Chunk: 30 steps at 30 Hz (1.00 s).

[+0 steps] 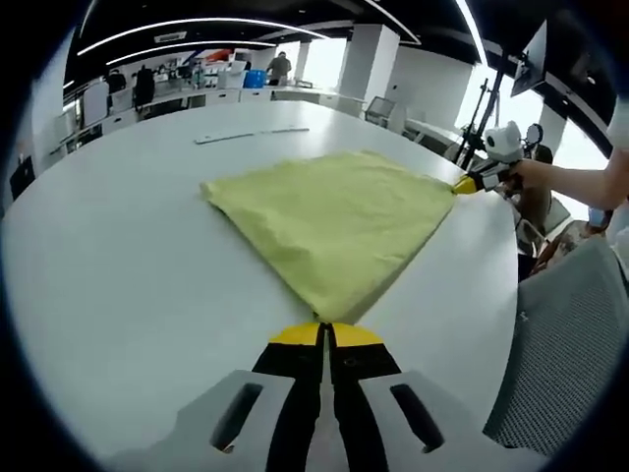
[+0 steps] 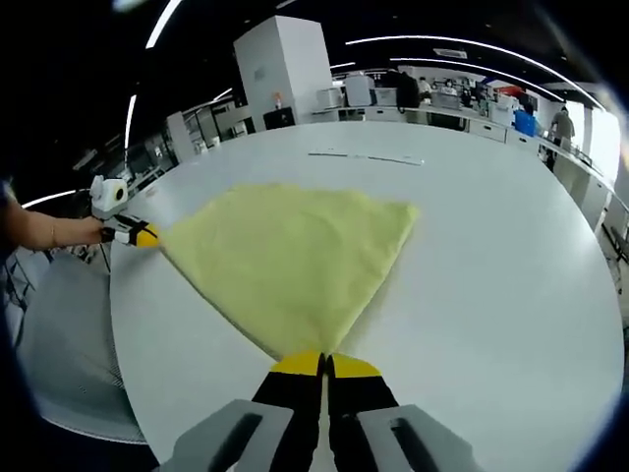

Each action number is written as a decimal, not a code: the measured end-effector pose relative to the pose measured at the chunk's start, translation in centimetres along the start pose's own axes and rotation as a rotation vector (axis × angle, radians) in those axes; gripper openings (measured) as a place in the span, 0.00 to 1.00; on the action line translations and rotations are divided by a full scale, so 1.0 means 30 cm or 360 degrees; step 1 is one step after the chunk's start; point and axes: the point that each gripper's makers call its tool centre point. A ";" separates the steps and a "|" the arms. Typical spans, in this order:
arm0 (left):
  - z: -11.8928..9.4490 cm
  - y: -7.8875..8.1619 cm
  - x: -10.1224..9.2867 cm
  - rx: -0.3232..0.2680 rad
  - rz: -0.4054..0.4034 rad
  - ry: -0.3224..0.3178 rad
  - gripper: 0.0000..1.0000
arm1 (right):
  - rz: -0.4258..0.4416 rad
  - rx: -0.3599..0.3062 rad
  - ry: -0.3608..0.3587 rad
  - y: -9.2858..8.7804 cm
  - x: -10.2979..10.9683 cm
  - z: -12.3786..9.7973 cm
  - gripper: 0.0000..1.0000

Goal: Fold the garment on the visible template until the final outline fits inside the template.

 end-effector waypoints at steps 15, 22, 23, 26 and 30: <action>-0.021 -0.029 -0.052 0.0029 0.0019 -0.0011 0.00 | 0.0026 0.0016 -0.0009 -0.047 0.034 -0.059 0.00; -0.032 -0.040 -0.052 0.0040 0.0019 0.0003 0.00 | 0.0037 0.0016 -0.0012 -0.058 0.048 -0.068 0.00; -0.033 -0.042 -0.052 0.0044 0.0016 0.0005 0.00 | 0.0030 0.0019 -0.0012 -0.060 0.050 -0.068 0.00; -0.034 -0.051 -0.049 0.0057 -0.0038 0.0027 0.00 | -0.0022 0.0021 -0.0012 -0.060 0.055 -0.064 0.00; -0.034 -0.053 -0.042 0.0058 -0.0060 0.0052 0.00 | 0.0004 0.0049 -0.0028 -0.064 0.057 -0.057 0.00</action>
Point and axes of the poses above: the point that each gripper's makers call its tool centre point, and the gripper's own axes: z roughly forward along the fingers, x roughly to its left, y roughly out of its top, and after that the axes turned 13 degrees about -x, right-handed
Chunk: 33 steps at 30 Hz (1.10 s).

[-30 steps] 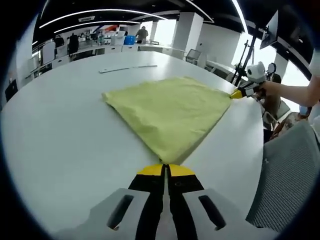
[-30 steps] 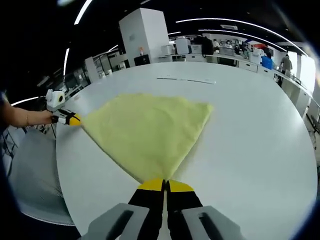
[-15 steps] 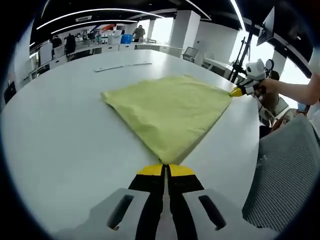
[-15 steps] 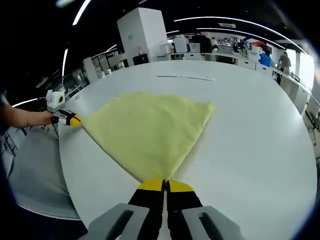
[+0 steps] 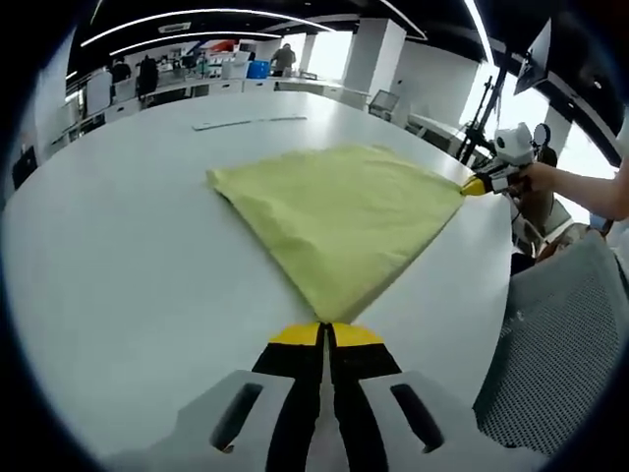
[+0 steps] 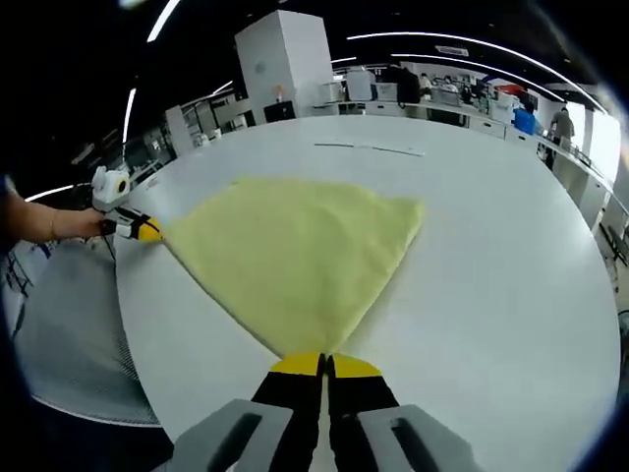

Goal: Fold the garment on the visible template until the final outline fits inside the template.

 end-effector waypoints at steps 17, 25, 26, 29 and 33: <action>-0.052 0.114 -0.027 -0.0190 -0.0085 0.0046 0.53 | -0.0038 -0.0090 -0.0002 0.119 0.066 -0.032 0.60; -0.107 0.186 -0.057 -0.0243 -0.0070 0.0074 0.77 | -0.0104 -0.0154 0.0022 0.198 0.131 -0.078 0.84; -0.113 0.189 -0.056 -0.0245 -0.0071 0.0092 0.80 | -0.0107 -0.0170 0.0023 0.212 0.142 -0.091 0.85; -0.139 0.201 -0.070 -0.0243 -0.0089 0.0117 0.88 | -0.0103 -0.0182 0.0033 0.231 0.166 -0.116 0.88; -0.174 0.220 -0.096 -0.0255 -0.0142 0.0132 0.97 | -0.0103 -0.0185 0.0008 0.242 0.188 -0.155 0.99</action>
Point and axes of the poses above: the point that each gripper's makers call its tool centre point, and the gripper's own axes: z roughly forward along the fingers, x roughly to its left, y roughly out of its top, and after that the axes turned 13 degrees about -x, right-handed
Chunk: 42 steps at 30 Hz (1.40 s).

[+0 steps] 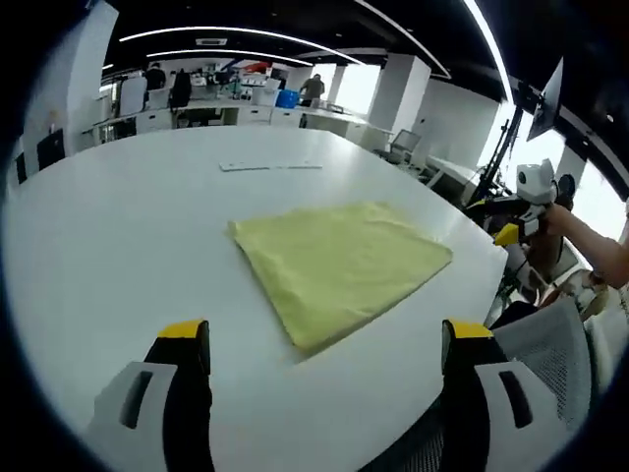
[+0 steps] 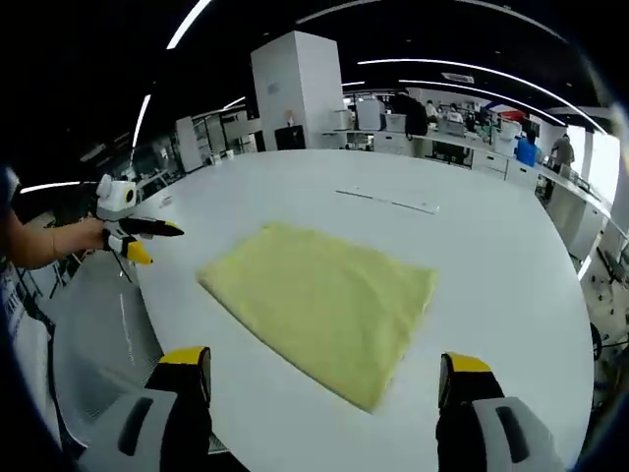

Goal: Fold the garment on the visible template until the final outline fits inside the template.

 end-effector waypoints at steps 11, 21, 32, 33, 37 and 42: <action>-0.068 0.035 -0.041 0.0047 0.0143 0.0010 0.99 | 0.0055 -0.0014 -0.0071 0.007 0.019 -0.067 0.99; -0.099 0.012 -0.037 0.0059 0.0153 0.0060 0.99 | -0.0005 -0.0019 -0.0124 0.008 0.015 -0.099 0.99; -0.135 -0.014 -0.045 0.0091 0.0173 0.0071 0.97 | -0.0035 0.0032 -0.0167 -0.031 0.012 -0.143 0.99; -0.138 -0.018 -0.051 0.0101 0.0178 0.0068 0.97 | -0.0032 0.0027 -0.0175 -0.033 0.009 -0.150 0.99; -0.135 -0.011 -0.053 0.0087 0.0164 0.0068 0.96 | -0.0013 -0.0001 -0.0190 -0.040 0.003 -0.162 0.99; -0.140 -0.015 -0.044 0.0077 0.0127 0.0103 0.95 | -0.0026 0.0026 -0.0195 -0.057 0.005 -0.162 0.99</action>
Point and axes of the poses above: the point that each gripper's makers call its tool centre point, and the gripper's own axes: z roughly forward along the fingers, x roughly to its left, y roughly out of its top, and after that the axes turned 13 degrees about -x, right-handed
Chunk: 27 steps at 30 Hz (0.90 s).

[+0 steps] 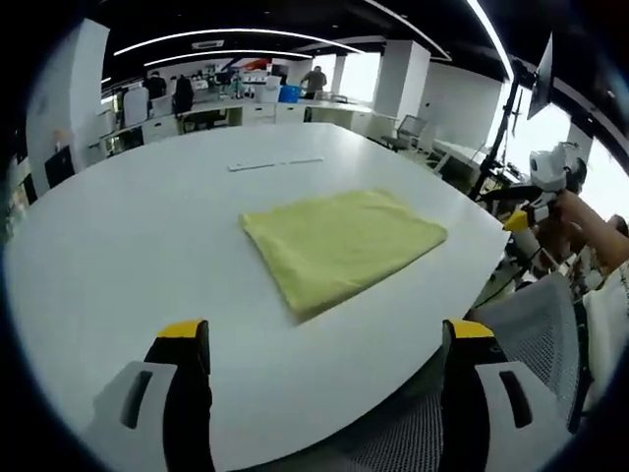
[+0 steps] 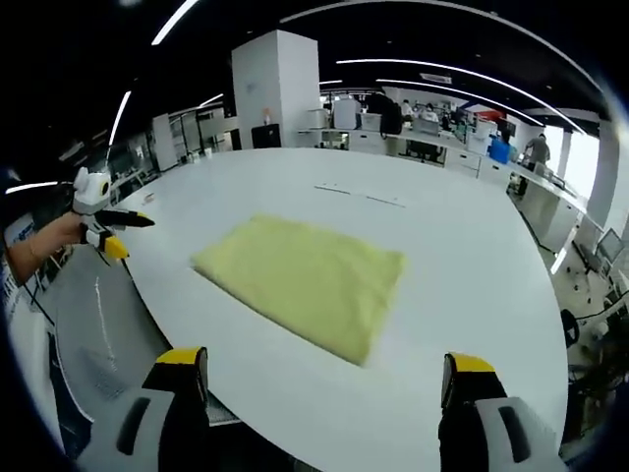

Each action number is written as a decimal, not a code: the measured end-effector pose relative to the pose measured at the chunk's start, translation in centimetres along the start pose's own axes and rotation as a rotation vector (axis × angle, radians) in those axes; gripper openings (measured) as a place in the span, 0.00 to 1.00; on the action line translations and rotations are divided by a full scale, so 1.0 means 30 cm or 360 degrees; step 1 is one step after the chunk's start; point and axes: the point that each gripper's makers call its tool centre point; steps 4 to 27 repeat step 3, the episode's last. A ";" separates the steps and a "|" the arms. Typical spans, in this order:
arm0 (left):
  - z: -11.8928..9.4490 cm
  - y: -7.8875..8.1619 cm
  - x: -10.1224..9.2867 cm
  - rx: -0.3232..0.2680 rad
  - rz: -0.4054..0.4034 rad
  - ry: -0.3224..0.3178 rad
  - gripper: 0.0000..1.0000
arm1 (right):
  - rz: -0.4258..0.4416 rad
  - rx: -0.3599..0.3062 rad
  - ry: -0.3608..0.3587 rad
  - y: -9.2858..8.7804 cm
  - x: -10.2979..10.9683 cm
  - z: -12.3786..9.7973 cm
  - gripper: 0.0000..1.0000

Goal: Fold the garment on the visible template until the final outline fits inside the template.

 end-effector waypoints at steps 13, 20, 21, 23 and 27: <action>0.001 -0.003 0.002 -0.0004 -0.0003 0.0006 0.93 | 0.0003 0.0006 0.0012 -0.006 0.008 0.004 0.99; 0.001 -0.003 0.002 -0.0004 -0.0003 0.0006 0.93 | 0.0003 0.0006 0.0012 -0.006 0.008 0.004 0.99; 0.001 -0.003 0.002 -0.0004 -0.0003 0.0006 0.93 | 0.0003 0.0006 0.0012 -0.006 0.008 0.004 0.99; 0.001 -0.003 0.002 -0.0004 -0.0003 0.0006 0.93 | 0.0003 0.0006 0.0012 -0.006 0.008 0.004 0.99; 0.001 -0.003 0.002 -0.0004 -0.0003 0.0006 0.93 | 0.0003 0.0006 0.0012 -0.006 0.008 0.004 0.99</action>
Point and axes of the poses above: the point that each gripper's makers call its tool centre point, and the gripper's own axes: z roughly forward along the fingers, x roughly to its left, y roughly out of its top, and after that the axes turned 13 degrees about -x, right-handed
